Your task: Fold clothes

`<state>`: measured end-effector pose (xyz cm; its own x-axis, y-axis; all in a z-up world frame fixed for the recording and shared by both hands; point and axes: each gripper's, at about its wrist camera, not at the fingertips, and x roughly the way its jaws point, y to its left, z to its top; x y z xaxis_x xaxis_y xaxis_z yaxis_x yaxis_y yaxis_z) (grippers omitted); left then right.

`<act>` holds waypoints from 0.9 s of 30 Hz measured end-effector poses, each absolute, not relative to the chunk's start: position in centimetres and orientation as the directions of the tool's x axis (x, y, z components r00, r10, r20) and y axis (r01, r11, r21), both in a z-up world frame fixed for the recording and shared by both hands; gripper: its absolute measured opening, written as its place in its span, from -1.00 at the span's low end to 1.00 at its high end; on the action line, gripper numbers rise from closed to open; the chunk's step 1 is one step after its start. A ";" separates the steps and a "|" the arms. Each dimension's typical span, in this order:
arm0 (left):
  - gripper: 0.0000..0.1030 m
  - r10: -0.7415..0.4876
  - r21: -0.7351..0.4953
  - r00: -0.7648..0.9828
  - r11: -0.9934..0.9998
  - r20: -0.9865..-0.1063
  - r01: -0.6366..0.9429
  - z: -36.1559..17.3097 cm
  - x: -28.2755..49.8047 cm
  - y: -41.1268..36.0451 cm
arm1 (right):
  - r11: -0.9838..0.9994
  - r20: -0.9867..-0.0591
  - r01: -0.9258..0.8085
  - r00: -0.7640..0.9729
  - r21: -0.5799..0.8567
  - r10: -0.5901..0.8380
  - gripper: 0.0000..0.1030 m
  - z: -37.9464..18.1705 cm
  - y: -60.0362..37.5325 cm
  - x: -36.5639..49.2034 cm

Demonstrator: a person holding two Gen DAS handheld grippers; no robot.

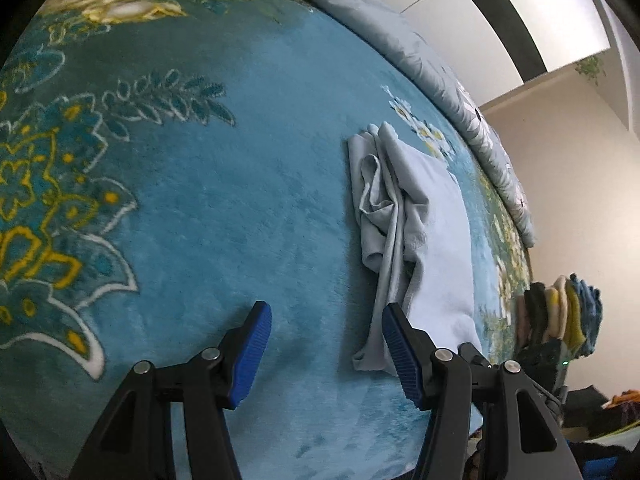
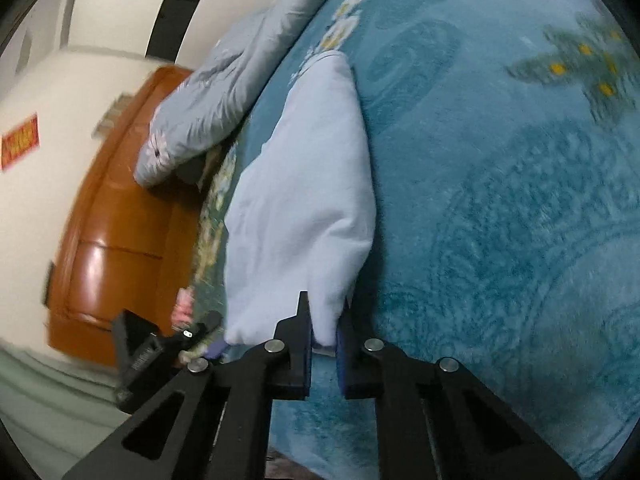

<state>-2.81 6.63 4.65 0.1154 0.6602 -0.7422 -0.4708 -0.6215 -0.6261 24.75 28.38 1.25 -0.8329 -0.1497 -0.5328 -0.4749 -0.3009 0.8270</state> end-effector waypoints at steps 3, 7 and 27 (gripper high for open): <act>0.20 0.682 -0.674 0.167 -0.597 -0.712 -0.435 4.5 -2.7 6.3 | -0.253 -0.475 -0.430 -0.867 0.867 -0.155 -0.86 1.6 29.0 25.6; 0.20 0.692 -0.696 0.205 -0.567 -0.692 -0.440 4.5 -2.4 7.2 | -0.280 -0.459 -0.416 -0.883 0.865 -0.104 -0.87 3.7 32.1 27.8; 0.27 0.655 -0.581 0.160 -0.498 -0.739 -0.644 5.5 -2.8 22.3 | -0.276 -0.640 -0.638 -0.763 0.719 0.094 -0.03 2.9 38.6 36.2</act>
<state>-2.85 22.34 5.46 0.1600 0.6547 -0.7388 -0.6440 -0.4980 -0.5807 36.20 38.62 2.93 -0.7627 0.0944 -0.6398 -0.6375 -0.2758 0.7194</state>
